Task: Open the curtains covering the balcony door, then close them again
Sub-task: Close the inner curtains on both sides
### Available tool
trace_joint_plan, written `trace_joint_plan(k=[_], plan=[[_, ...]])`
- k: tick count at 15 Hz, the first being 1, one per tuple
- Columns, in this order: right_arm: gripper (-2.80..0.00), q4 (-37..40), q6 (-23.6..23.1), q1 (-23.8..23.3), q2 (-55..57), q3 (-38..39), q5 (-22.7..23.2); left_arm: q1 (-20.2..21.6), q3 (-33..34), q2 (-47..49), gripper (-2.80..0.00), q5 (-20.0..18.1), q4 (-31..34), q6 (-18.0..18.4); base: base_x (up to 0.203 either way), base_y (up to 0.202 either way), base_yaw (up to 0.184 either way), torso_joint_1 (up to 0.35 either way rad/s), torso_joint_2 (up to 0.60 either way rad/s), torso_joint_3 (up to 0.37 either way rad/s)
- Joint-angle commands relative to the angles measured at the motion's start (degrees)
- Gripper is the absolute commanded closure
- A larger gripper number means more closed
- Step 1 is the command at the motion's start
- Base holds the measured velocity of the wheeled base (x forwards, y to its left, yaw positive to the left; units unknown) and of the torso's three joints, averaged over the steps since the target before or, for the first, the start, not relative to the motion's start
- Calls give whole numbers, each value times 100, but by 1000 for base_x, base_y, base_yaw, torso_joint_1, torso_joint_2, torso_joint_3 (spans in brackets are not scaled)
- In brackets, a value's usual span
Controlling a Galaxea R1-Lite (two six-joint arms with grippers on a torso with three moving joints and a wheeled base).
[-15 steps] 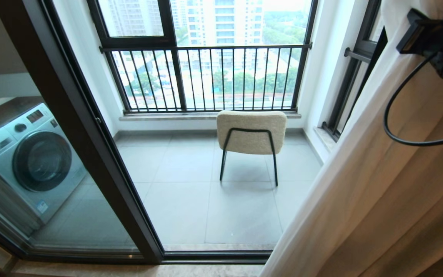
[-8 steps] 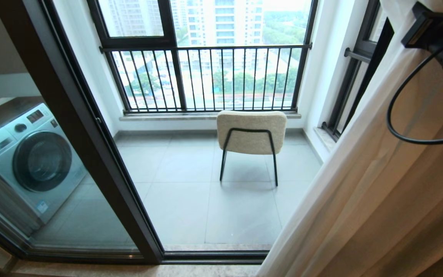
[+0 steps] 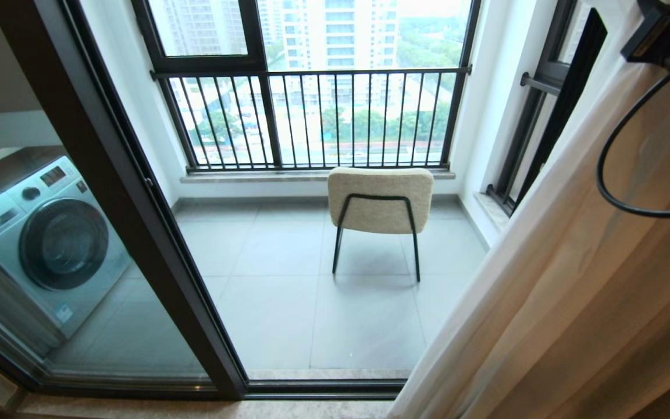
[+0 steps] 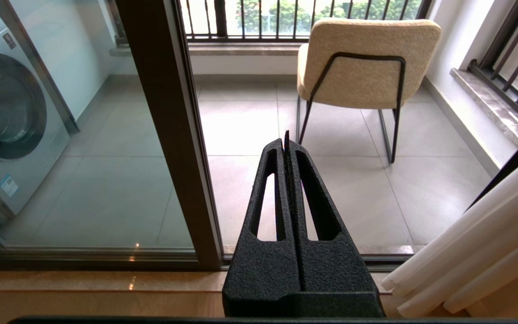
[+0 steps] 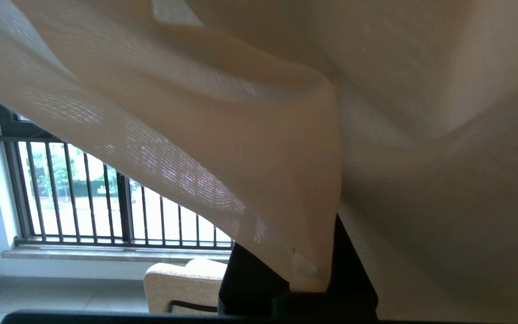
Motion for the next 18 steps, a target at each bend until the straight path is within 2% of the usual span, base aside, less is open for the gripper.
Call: trace_joint_plan(k=[1, 18], plan=[[0, -19, -7, -1, -69, 14, -3, 1, 0, -1, 0, 0, -2, -4, 0, 0, 0, 0, 0, 0], [0, -79, 2, 8, -148, 337, -3, 1, 0, -1, 0, 0, -11, -9, 0, 0, 0, 0, 0, 0]])
